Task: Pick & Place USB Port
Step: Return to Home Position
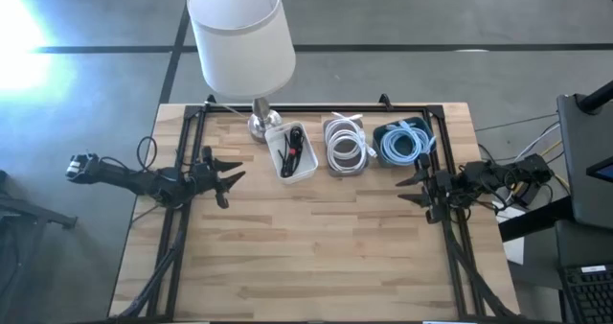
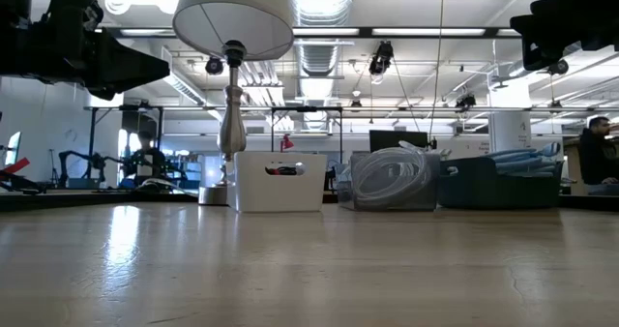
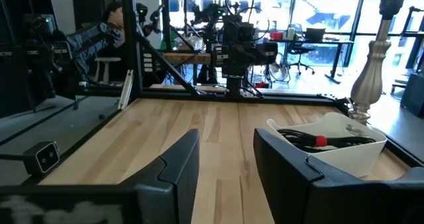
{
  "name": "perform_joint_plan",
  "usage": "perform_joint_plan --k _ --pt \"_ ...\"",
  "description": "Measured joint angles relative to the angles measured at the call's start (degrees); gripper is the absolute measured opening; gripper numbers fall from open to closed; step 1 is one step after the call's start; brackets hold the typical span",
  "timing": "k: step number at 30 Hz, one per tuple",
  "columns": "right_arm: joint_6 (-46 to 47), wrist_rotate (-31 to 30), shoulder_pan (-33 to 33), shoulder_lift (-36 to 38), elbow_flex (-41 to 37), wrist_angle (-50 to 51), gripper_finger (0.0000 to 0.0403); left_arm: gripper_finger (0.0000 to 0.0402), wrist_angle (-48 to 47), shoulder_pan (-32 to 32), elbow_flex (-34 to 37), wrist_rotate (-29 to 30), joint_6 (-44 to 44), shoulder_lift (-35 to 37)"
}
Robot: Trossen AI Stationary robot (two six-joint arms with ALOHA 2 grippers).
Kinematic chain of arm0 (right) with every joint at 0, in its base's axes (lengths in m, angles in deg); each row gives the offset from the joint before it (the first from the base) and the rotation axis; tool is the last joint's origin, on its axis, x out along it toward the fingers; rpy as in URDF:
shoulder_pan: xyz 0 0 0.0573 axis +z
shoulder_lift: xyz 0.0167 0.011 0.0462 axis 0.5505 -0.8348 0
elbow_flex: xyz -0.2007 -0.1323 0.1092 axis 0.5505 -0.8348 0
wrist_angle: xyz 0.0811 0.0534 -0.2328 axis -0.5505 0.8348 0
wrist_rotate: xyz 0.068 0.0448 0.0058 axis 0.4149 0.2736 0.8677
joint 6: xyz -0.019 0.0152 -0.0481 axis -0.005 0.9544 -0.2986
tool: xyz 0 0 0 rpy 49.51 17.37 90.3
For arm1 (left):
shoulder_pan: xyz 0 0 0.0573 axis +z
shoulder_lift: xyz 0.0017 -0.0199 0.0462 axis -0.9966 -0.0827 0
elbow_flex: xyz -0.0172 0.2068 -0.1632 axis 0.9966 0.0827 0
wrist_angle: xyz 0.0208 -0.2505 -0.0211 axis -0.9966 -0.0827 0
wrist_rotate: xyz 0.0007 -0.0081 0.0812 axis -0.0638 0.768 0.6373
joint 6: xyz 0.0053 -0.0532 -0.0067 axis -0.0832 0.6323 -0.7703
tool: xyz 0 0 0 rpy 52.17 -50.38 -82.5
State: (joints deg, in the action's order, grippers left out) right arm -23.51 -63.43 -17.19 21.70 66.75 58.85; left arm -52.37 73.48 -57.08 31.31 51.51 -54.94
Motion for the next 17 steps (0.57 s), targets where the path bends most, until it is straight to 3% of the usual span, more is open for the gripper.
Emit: perform_joint_plan --k 17 --pt "0.1 0.0 0.0 0.0 0.0 0.0 0.0126 0.0140 0.0 0.0 0.0 0.0 0.0 0.0"
